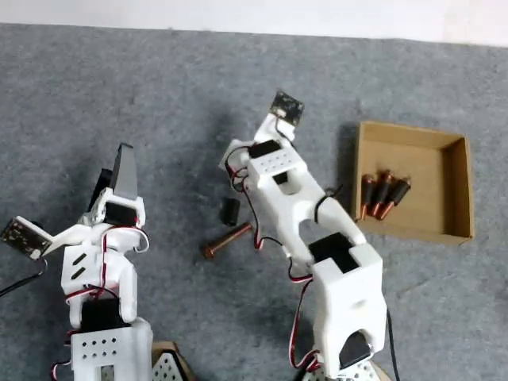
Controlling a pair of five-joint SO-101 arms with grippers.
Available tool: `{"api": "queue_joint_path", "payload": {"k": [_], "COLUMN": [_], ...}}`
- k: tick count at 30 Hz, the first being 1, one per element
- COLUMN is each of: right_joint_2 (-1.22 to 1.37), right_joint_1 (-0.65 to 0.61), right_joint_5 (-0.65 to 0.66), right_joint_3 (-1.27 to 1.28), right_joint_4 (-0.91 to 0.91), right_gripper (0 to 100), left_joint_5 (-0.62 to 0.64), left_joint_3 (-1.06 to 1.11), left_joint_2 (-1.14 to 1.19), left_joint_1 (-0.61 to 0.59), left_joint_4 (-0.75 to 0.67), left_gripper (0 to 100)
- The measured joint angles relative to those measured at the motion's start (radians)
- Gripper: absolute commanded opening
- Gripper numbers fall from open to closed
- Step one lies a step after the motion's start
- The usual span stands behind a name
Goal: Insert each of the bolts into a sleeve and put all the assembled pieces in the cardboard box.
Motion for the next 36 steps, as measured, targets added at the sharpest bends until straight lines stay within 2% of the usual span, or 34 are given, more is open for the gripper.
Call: {"api": "queue_joint_path", "payload": {"k": [3, 8, 18, 22, 24, 33, 36], "right_joint_2": [0.018, 0.037, 0.049, 0.052, 0.054, 0.061, 0.064], "right_joint_1": [0.002, 0.018, 0.043, 0.043, 0.051, 0.071, 0.074], "right_joint_5": [-0.005, -0.005, -0.005, -0.005, -0.005, 0.071, 0.169], "right_joint_3": [-0.012, -0.021, -0.020, -0.020, -0.021, -0.126, -0.180], "right_joint_4": [0.003, 0.009, 0.017, 0.026, 0.054, 0.226, 0.298], "right_gripper": [20.0, 10.4, 9.0, 0.2, 0.7, 0.5, 0.5], "left_joint_5": [0.000, 0.000, 0.000, 0.000, 0.000, -0.002, -0.002], "left_joint_3": [0.000, 0.000, 0.000, 0.000, 0.000, 0.000, 0.000], "left_joint_2": [0.000, 0.000, 0.000, 0.000, 0.000, 0.000, 0.000], "left_joint_1": [0.000, 0.000, 0.000, 0.000, 0.000, 0.002, 0.011], "left_joint_4": [0.000, 0.000, 0.000, 0.000, 0.000, 0.000, 0.000], "left_gripper": [23, 23, 23, 23, 23, 23, 23]}}
